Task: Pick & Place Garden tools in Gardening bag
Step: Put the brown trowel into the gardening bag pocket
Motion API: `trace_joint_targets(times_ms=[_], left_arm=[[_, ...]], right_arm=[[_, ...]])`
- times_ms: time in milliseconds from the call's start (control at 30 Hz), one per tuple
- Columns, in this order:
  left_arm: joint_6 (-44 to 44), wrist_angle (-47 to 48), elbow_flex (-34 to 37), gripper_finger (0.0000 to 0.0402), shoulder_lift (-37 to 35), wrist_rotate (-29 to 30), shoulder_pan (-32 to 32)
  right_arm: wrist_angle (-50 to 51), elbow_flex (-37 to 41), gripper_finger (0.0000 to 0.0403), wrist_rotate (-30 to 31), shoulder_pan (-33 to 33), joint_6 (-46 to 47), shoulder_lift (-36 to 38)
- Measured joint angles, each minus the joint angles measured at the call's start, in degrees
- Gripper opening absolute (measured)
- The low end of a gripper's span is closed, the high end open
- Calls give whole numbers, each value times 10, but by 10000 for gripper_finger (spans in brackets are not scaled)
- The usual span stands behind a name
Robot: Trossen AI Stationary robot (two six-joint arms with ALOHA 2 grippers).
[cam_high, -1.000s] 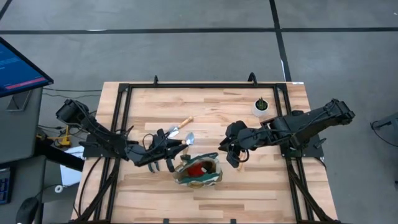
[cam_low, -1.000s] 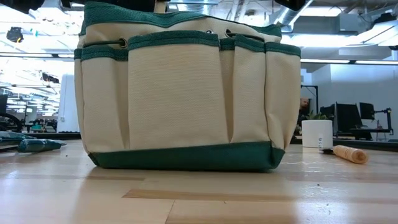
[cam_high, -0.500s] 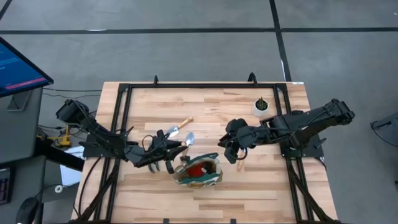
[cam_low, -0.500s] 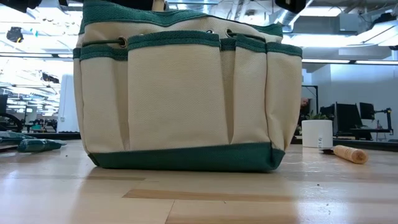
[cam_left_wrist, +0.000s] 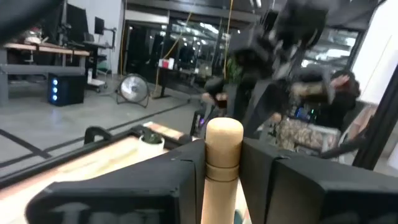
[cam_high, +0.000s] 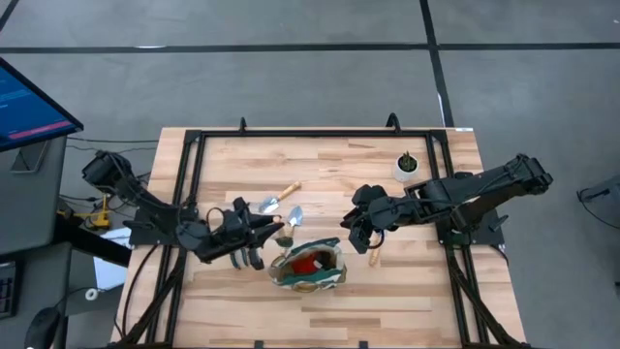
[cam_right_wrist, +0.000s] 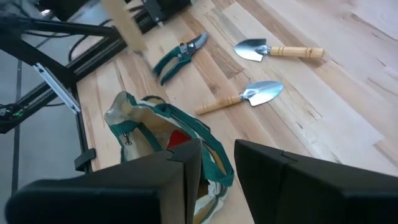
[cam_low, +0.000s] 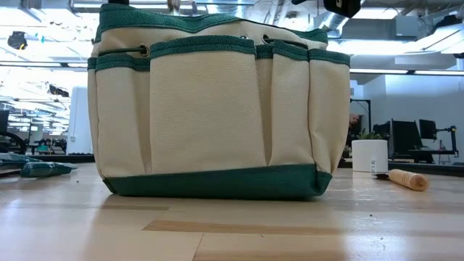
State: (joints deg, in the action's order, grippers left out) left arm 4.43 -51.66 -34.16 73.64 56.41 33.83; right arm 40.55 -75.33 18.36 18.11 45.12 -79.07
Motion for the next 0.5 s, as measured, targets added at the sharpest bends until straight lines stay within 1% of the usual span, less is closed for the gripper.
trace_joint_targets(times_ms=[67,167,367,500], left_arm=[[1,2,-1,51,-1,13,10],[20,4,1,51,17,27,15],[50,3,2,51,72,29,18],[68,-13,2,51,83,37,18]], right_arm=[[0,0,91,0,0,0,0],[1,0,91,0,0,0,0],[0,0,91,-1,-2,4,0],[0,0,91,-1,-2,2,0]])
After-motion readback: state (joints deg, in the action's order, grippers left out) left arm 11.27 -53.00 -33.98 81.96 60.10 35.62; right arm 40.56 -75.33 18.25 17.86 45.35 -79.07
